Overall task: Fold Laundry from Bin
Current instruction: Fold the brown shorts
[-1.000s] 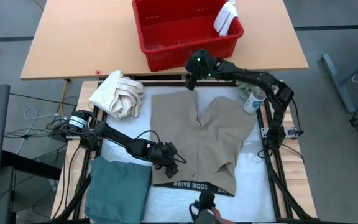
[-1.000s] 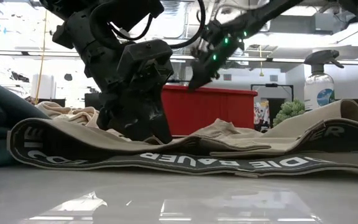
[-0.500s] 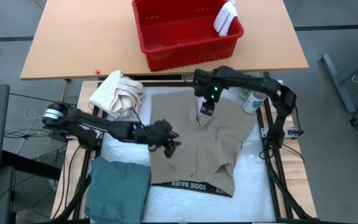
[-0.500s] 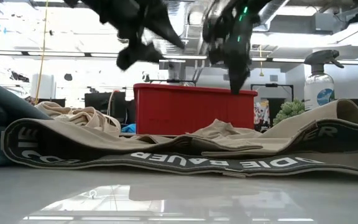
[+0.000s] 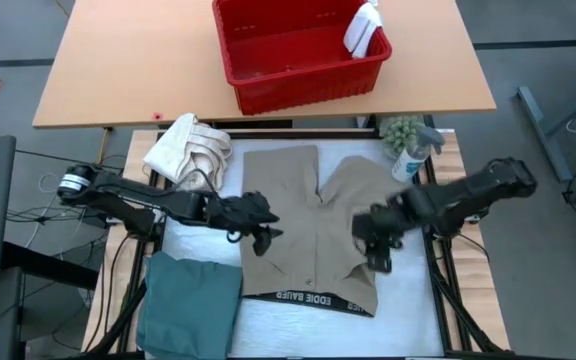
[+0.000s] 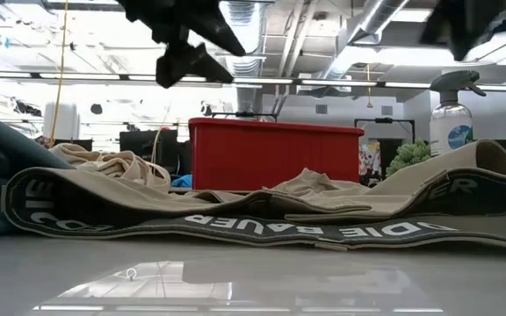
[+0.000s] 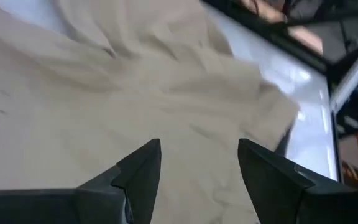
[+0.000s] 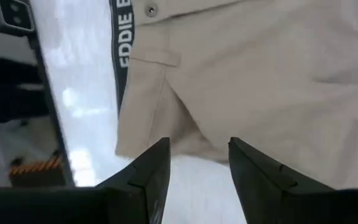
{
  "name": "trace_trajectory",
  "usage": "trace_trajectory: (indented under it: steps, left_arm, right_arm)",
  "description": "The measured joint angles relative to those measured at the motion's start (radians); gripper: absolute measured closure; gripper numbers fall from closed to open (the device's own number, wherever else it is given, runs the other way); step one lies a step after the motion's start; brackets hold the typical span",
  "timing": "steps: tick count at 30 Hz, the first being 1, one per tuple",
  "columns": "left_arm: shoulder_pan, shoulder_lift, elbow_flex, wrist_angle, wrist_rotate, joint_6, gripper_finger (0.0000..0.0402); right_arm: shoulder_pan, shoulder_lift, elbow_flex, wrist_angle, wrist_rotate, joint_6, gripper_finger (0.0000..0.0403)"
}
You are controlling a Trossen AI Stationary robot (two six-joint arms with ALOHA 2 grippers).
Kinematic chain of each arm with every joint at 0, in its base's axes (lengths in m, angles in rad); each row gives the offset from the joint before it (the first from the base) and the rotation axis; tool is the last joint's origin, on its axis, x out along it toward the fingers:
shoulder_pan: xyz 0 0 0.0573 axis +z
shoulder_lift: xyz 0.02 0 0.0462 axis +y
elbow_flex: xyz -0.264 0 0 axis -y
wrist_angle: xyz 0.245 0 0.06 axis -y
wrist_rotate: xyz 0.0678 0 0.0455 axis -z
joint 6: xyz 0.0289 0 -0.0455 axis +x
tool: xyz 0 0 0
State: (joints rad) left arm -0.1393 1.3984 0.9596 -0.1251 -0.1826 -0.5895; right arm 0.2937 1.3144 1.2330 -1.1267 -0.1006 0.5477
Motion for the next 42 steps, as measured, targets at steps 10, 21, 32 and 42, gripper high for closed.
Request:
trace_trajectory:
  steps: [10, 21, 32, 42]
  left_arm:
    - [-0.057, 0.172, 0.000, 0.065, 0.019, -0.076, 0.0198]
    - [-0.067, 0.223, 0.000, 0.091, 0.068, -0.116, 0.0198]
    - [-0.072, 0.223, 0.000, 0.095, 0.071, -0.158, 0.0198]
    - [-0.100, 0.224, 0.000, 0.099, 0.071, -0.175, 0.0198]
  right_arm:
    - [0.406, 0.141, -0.108, 0.345, 0.353, 0.249, 0.0216]
    - [0.461, 0.439, -0.039, 0.408, 0.371, 0.353, 0.0216]
    - [0.435, 0.599, 0.097, 0.289, 0.493, 0.305, 0.0222]
    - [0.392, 0.622, 0.108, 0.240, 0.576, 0.310, 0.0252]
